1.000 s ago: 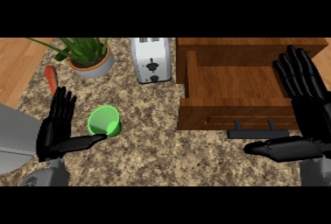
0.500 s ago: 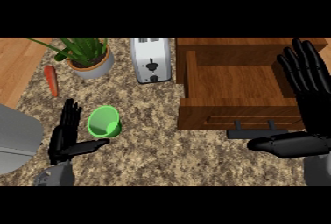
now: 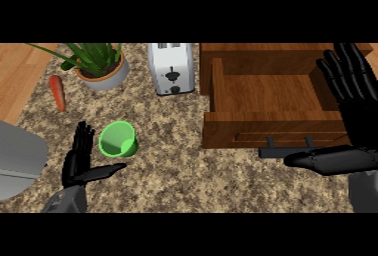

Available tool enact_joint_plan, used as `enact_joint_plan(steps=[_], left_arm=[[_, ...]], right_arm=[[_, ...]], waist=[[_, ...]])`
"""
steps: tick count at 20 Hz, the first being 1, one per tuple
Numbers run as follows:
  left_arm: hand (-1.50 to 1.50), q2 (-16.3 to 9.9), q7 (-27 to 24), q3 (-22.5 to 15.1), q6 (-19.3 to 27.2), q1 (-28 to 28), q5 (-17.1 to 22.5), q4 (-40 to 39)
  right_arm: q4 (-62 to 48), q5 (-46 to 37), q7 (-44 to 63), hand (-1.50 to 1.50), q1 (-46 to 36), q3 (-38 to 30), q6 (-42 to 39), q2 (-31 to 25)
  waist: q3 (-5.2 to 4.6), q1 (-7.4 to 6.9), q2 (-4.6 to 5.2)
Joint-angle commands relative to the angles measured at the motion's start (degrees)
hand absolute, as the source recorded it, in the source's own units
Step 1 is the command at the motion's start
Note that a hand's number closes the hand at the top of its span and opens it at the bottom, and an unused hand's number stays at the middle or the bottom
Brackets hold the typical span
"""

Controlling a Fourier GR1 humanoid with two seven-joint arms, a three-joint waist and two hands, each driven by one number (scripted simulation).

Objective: Pick up the cup, place it into the drawer and close the drawer

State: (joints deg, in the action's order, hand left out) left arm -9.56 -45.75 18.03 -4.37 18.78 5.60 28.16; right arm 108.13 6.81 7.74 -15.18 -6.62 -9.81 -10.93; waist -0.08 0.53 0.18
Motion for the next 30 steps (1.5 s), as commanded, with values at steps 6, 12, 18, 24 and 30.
enact_joint_plan(steps=[6, 12, 18, 24, 30], left_arm=[[-1.5, 0.12, -13.66, 1.8, 0.3, 6.34, -1.07, -16.72], [-1.5, -1.91, -12.86, 1.89, -0.96, 9.8, -1.58, -18.81], [-1.5, -2.3, -13.08, 2.22, -3.18, 11.36, -1.68, -20.01], [-1.5, 0.6, -13.44, 2.2, -8.94, 12.2, -1.18, -19.78], [1.5, 1.35, -24.14, 1.45, -0.82, 9.2, -2.89, -15.63]], right_arm=[[-1.8, -1.16, 0.24, -1.5, -2.07, 1.37, 1.1, 1.48], [2.74, -0.03, 2.44, -1.5, 0.18, 1.51, 0.09, 0.86], [-3.72, 0.77, 0.05, -1.5, -3.92, -1.85, -0.49, -0.93], [-2.62, 1.9, 1.1, -1.5, -3.29, -2.01, -2.04, -2.05], [-2.53, 1.36, -0.37, -1.5, -0.89, -1.74, -2.85, -2.11]], waist=[[-0.06, 0.36, 0.19], [-0.09, 0.81, 0.24], [-0.15, 0.99, 0.58], [-0.15, 1.15, 0.54], [-0.14, 1.27, 0.58]])
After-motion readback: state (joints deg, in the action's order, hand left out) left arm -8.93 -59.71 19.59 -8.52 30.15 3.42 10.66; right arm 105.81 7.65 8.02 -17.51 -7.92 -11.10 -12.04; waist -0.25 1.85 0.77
